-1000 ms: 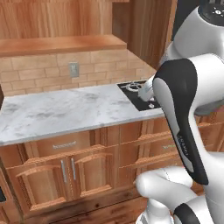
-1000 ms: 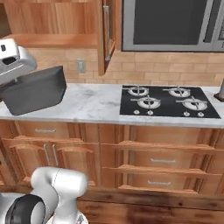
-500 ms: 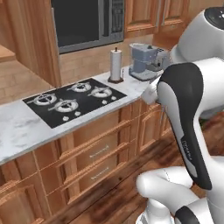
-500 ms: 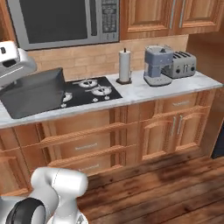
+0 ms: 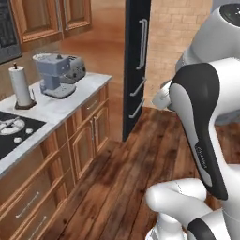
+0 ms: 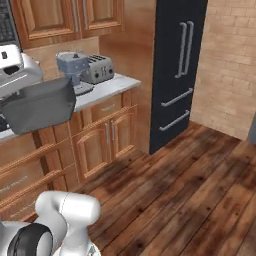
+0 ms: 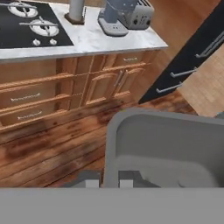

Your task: Retrieve the tupperware and aluminum foil from the cabinet and place them on the dining counter near the plate with avocado and cucumber to prepare for storing leftovers.

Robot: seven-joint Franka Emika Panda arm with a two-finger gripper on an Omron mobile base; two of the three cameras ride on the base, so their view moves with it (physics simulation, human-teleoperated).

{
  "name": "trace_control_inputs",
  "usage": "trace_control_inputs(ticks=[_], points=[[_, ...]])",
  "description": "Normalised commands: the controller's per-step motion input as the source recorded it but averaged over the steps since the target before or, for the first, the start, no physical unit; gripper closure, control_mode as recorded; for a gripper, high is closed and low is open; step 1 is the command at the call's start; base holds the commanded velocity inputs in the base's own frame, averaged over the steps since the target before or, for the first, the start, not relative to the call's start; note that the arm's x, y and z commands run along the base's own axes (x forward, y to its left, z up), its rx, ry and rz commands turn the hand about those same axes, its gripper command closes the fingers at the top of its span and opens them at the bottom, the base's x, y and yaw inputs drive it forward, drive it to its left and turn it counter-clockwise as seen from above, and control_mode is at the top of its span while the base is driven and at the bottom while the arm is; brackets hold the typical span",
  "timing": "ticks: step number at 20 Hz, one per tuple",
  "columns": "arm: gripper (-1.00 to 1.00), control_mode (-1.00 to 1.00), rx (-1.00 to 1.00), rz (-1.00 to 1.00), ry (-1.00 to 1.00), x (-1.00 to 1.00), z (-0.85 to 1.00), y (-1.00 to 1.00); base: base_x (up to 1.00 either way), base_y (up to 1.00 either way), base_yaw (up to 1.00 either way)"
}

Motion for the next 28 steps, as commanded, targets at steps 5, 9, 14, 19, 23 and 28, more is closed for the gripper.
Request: trace_control_inputs(ticks=[5,9,14,19,23,28], points=[[1.00,1.00,0.00,0.00,0.00,0.00,0.00,0.00,0.12,-0.49,-0.75],[1.00,1.00,0.00,0.00,0.00,0.00,0.00,0.00,0.25,-0.24,-0.73],[1.00,1.00,0.00,0.00,0.00,0.00,0.00,0.00,0.44,-0.08,-0.68],[1.00,1.00,0.00,0.00,0.00,0.00,0.00,0.00,0.49,-0.06,-0.66],[1.00,1.00,0.00,0.00,0.00,0.00,0.00,0.00,0.70,0.00,-0.60],[1.00,1.00,0.00,0.00,0.00,0.00,0.00,0.00,0.99,0.08,-0.49]])
